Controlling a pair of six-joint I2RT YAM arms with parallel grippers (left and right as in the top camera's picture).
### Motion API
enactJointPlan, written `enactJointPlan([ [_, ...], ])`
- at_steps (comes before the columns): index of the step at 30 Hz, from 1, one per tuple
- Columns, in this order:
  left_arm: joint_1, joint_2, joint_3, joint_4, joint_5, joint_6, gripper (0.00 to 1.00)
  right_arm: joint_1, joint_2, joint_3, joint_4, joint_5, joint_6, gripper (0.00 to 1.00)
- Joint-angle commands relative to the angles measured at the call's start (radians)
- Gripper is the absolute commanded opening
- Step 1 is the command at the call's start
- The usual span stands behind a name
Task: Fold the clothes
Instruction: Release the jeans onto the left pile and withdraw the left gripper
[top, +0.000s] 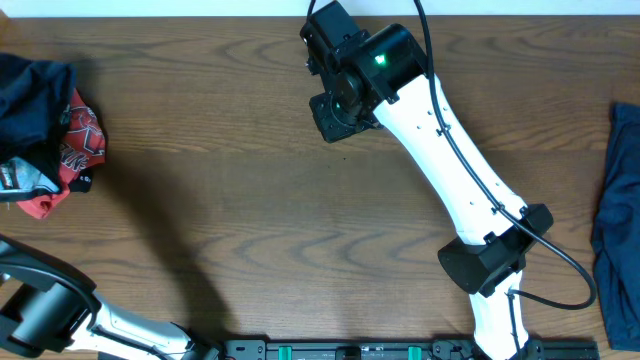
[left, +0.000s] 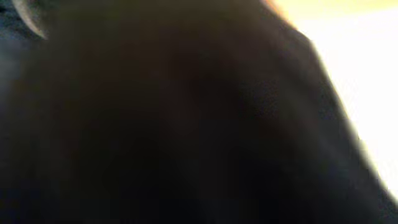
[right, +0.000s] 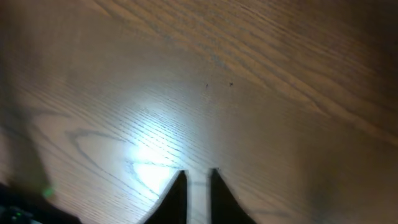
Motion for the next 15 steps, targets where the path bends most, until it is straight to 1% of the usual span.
enactJointPlan([
  [1,0.015,-0.014,0.029,-0.007,-0.005,-0.001,0.94,0.007,0.002,-0.002,0.0,-0.01,0.005,0.2],
  [2,0.015,-0.014,0.029,-0.009,-0.005,-0.001,0.99,0.007,0.002,-0.002,0.0,-0.014,0.005,0.26],
  [3,0.014,-0.014,0.029,-0.01,-0.004,-0.001,0.98,0.007,0.002,-0.002,0.0,-0.015,0.005,0.36],
  [4,0.015,-0.014,0.029,-0.011,-0.004,-0.001,0.98,0.007,0.002,-0.002,0.0,-0.015,0.005,0.41],
  [6,0.015,-0.014,0.029,-0.017,-0.004,-0.001,0.99,0.007,0.002,-0.002,-0.001,-0.015,0.005,0.41],
  [7,0.015,-0.014,0.029,-0.02,-0.003,0.002,0.93,0.007,0.002,-0.002,0.0,-0.015,0.005,0.38],
  [8,0.014,-0.014,0.029,-0.024,-0.003,0.003,0.88,0.007,0.002,-0.002,0.0,-0.015,0.005,0.37],
  [9,0.013,-0.015,0.029,-0.028,0.0,0.003,0.88,0.007,0.002,-0.002,0.0,-0.015,0.005,0.38],
  [10,0.011,-0.018,0.029,-0.028,0.016,0.007,0.86,0.007,0.002,-0.002,0.0,-0.015,0.005,0.42],
  [11,0.011,-0.021,0.029,-0.028,0.032,0.006,0.84,0.007,0.002,-0.002,0.001,-0.015,0.005,0.49],
  [12,0.009,-0.027,0.029,-0.027,0.048,0.005,0.83,0.007,0.002,-0.002,0.004,-0.015,0.005,0.53],
  [13,0.006,-0.038,0.029,-0.027,0.064,-0.001,0.76,0.007,0.002,-0.002,0.006,-0.015,0.005,0.54],
  [14,0.004,-0.051,0.029,-0.027,0.076,-0.004,0.73,0.007,0.002,-0.002,0.01,-0.015,0.005,0.55],
  [15,0.002,-0.065,0.029,-0.032,0.079,-0.014,0.73,0.007,0.002,-0.002,0.013,-0.015,0.005,0.55],
])
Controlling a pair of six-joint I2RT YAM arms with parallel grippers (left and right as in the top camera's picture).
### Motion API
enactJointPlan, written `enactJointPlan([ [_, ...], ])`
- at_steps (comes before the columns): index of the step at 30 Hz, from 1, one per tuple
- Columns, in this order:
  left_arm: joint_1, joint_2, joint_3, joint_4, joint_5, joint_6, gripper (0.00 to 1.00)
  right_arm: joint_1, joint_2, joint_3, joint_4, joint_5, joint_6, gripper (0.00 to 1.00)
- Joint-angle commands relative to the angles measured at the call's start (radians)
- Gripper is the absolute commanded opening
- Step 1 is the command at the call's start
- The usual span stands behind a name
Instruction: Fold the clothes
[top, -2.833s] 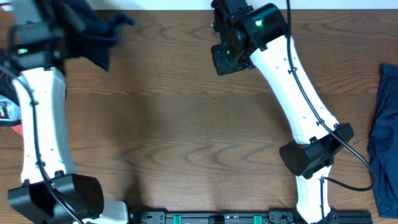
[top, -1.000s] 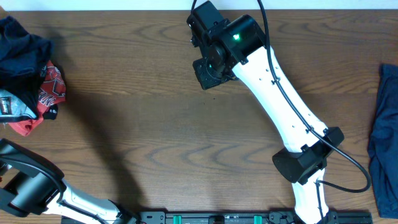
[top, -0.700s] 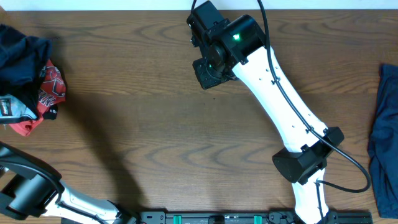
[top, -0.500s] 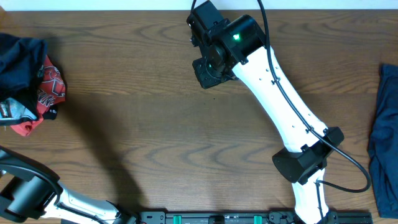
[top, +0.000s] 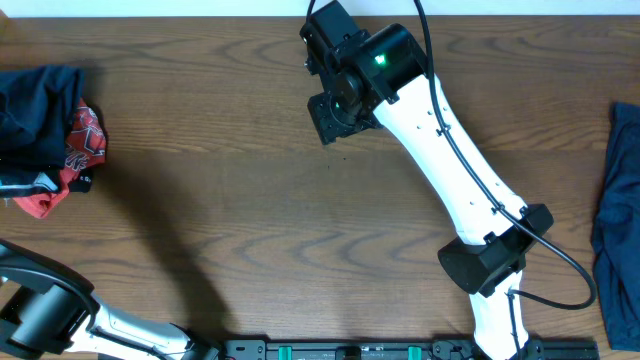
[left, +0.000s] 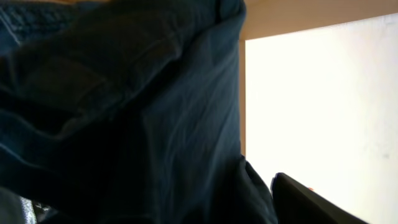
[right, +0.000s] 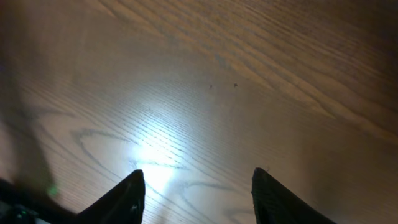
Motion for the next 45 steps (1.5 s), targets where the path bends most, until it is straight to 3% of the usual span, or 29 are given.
enactJointPlan([
  [1,-0.013,-0.08,0.029,-0.018,0.05,-0.023,0.73,0.007,0.002,-0.002,0.008,-0.001,0.004,0.55],
  [9,-0.013,-0.235,0.029,-0.187,-0.063,-0.035,0.73,0.007,0.002,-0.002,0.017,-0.001,0.004,0.56],
  [18,-0.014,-0.269,0.029,-0.193,-0.058,-0.077,0.73,0.008,0.002,-0.002,-0.002,-0.016,0.002,0.53],
  [28,-0.148,-0.126,0.029,-0.097,-0.059,0.154,0.74,0.009,0.002,-0.002,-0.006,-0.062,-0.008,0.36],
  [39,-0.179,0.053,0.029,-0.072,-0.139,0.216,0.74,0.009,0.002,-0.002,-0.078,-0.061,-0.015,0.31],
  [41,-0.179,0.079,0.029,-0.081,-0.138,0.231,0.89,0.009,0.002,-0.002,-0.079,-0.062,-0.015,0.31],
  [45,-0.182,0.142,0.029,-0.121,-0.137,0.263,0.95,0.01,0.002,-0.002,-0.079,-0.061,-0.015,0.32],
])
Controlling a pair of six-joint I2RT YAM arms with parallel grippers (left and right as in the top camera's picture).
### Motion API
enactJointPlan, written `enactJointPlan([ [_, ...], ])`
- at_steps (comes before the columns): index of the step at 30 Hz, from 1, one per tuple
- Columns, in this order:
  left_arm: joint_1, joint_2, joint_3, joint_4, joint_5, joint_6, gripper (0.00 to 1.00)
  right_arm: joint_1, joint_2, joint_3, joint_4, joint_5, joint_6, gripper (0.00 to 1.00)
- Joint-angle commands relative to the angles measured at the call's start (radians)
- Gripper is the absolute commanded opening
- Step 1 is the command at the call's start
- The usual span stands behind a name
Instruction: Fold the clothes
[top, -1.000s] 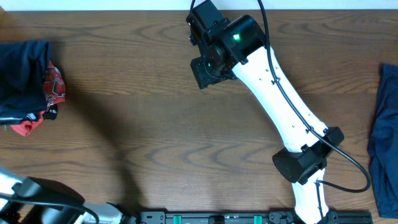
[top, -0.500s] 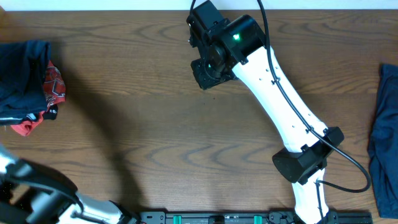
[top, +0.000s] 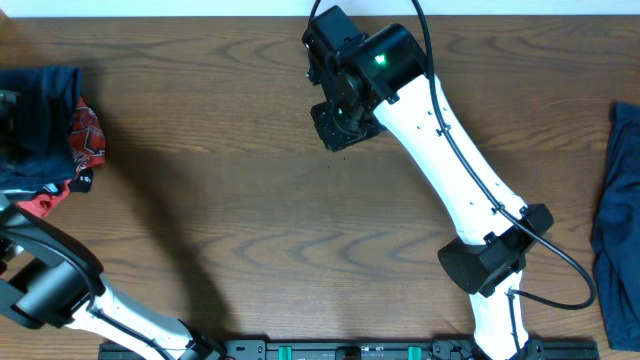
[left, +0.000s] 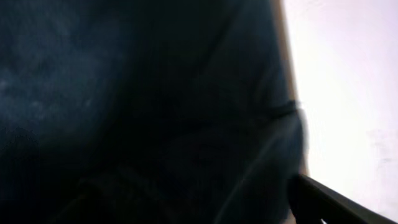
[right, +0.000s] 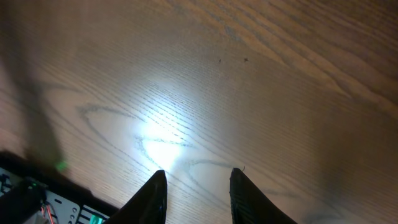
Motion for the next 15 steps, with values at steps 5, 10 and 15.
enactJointPlan([
  [5,0.001,0.09,0.01,-0.08,-0.016,0.063,0.95,0.01,0.002,-0.002,-0.003,-0.008,-0.007,0.33],
  [10,0.001,0.04,0.011,-0.061,0.01,0.062,1.0,0.01,0.002,-0.002,-0.021,-0.007,-0.007,0.32],
  [15,0.001,-0.053,0.011,-0.04,0.009,0.061,1.0,0.01,0.002,-0.002,-0.027,-0.007,-0.007,0.31],
])
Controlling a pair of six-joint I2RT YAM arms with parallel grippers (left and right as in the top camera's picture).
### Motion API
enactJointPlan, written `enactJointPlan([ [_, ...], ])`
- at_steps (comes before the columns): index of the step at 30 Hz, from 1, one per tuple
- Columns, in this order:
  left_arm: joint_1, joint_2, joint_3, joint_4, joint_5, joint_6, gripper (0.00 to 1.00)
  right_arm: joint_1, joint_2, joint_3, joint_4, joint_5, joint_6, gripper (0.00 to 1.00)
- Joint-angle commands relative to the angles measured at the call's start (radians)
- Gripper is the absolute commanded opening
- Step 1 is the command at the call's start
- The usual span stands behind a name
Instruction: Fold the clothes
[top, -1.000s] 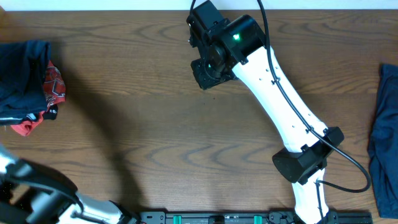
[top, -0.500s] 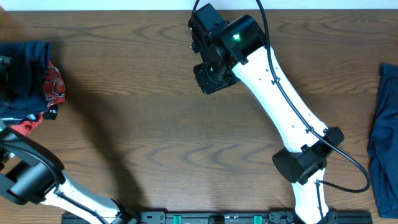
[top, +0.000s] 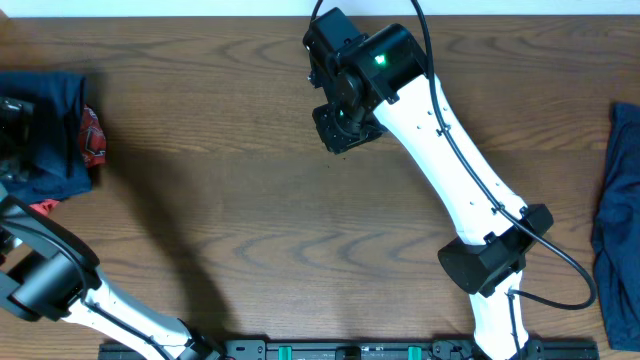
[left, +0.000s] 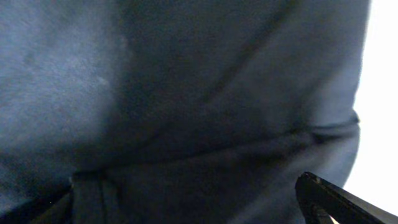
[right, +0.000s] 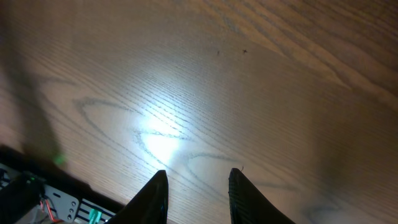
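A dark blue garment (top: 55, 140) lies bunched at the table's far left edge, over a red printed garment (top: 92, 135). My left gripper (top: 14, 110) is pressed into that pile. In the left wrist view the dark blue cloth (left: 186, 93) fills the frame, and only one finger (left: 329, 200) shows, far out at the lower right, so the jaws stand wide. My right gripper (top: 340, 128) hovers open over bare wood at the back centre, and its fingers (right: 158, 193) have nothing between them.
Another blue garment (top: 620, 220) lies at the right edge of the wooden table (top: 250, 230). The right arm's white links run from the front edge up to the back centre. A scrap of red cloth (top: 42, 207) pokes out below the pile.
The dark blue cloth now covers more of the red garment, and the left gripper sits slightly lower on the pile. The right gripper has hardly moved and keeps the same opening.
At first the dark garment was heaped beside the red one, with the left wrist view blacked out by cloth and the right jaws nearly shut. Then the right jaws stood wide open, later narrowing to half. The left gripper moved up the table edge and the dark cloth spread over the red.
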Motion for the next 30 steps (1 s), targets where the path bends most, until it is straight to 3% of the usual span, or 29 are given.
enactJointPlan([
  [1,0.001,-0.106,0.011,0.008,0.009,0.009,1.0,0.01,0.002,-0.002,0.0,-0.007,-0.007,0.33],
  [3,0.0,-0.15,0.011,0.008,0.009,0.006,1.0,0.01,0.002,-0.002,0.005,-0.007,-0.023,0.46],
  [4,0.0,-0.176,0.011,0.008,0.009,0.006,1.0,0.01,0.002,-0.002,0.008,-0.007,-0.038,0.65],
  [5,0.0,-0.201,0.011,0.009,0.009,0.006,0.99,0.01,0.002,-0.002,0.01,-0.006,-0.048,0.77],
  [10,0.001,-0.334,0.011,0.003,0.006,0.007,0.98,0.005,0.002,-0.002,0.022,0.01,-0.049,0.8],
  [15,-0.002,-0.398,0.01,-0.06,0.02,0.009,0.98,0.004,0.002,-0.002,0.052,0.1,-0.048,0.99],
  [23,-0.002,-0.492,0.011,-0.066,0.287,0.077,0.98,-0.029,-0.001,0.002,0.132,0.311,-0.063,0.99],
  [30,-0.002,-0.616,0.01,-0.082,0.504,0.145,0.98,-0.06,-0.001,0.002,0.259,0.345,-0.166,0.99],
])
